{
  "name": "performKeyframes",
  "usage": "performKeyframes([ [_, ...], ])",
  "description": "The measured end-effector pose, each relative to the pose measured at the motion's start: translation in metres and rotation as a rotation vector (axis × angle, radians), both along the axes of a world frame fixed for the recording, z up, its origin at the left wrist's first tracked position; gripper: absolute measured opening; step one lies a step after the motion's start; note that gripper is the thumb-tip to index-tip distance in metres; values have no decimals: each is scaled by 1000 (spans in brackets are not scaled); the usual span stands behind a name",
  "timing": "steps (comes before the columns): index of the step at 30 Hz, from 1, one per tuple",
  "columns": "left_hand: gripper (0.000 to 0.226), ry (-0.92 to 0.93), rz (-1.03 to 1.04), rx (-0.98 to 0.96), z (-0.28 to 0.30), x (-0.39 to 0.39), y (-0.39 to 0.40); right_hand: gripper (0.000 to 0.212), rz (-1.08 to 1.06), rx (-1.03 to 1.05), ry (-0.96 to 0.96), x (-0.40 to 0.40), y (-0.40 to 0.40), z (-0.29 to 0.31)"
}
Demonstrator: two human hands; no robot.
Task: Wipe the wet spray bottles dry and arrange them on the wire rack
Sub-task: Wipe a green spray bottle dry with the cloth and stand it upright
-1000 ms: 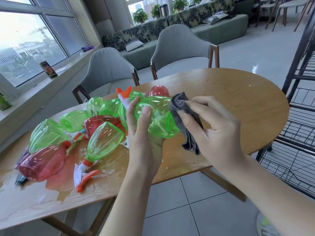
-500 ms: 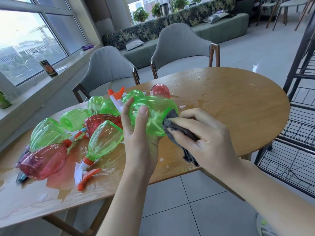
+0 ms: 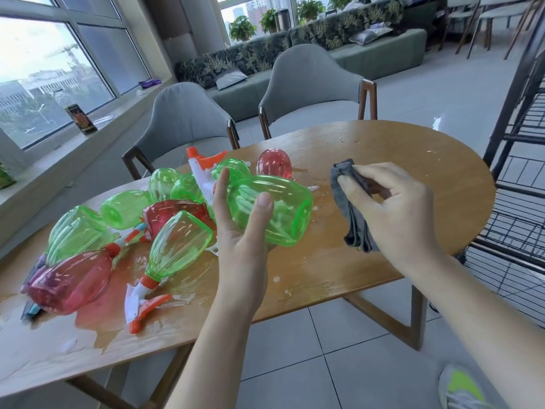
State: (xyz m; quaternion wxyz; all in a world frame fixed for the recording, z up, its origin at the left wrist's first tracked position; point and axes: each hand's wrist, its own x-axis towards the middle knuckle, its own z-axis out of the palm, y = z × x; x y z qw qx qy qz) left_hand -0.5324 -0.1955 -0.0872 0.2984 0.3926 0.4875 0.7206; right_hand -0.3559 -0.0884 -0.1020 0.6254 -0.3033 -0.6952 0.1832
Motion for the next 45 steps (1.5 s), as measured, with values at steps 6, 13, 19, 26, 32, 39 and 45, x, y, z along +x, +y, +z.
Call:
performKeyframes([
  [6, 72, 410, 11, -180, -6, 1, 2, 19, -11, -46, 20, 9, 9, 3],
  [13, 62, 742, 62, -256, -11, 4, 2, 18, 20, -18, 17, 10, 11, 10],
  [19, 68, 930, 35, -256, -22, 11, 6, 18, -25, 98, -44, 8, 21, 14],
  [26, 94, 912, -12, -204, -30, 20, 9, 20, -110, 176, -99, 3, 33, 14],
  [32, 91, 976, 33, -187, -37, 29, 14, 20, -109, 113, -113, -2, 34, 13],
  [39, 86, 988, 78, -137, -39, 36, 12, 18, -48, 182, -138, -4, 33, 19],
  [45, 87, 948, 75, -187, -37, 32, 7, 19, -241, 160, -141, 14, 48, 7],
])
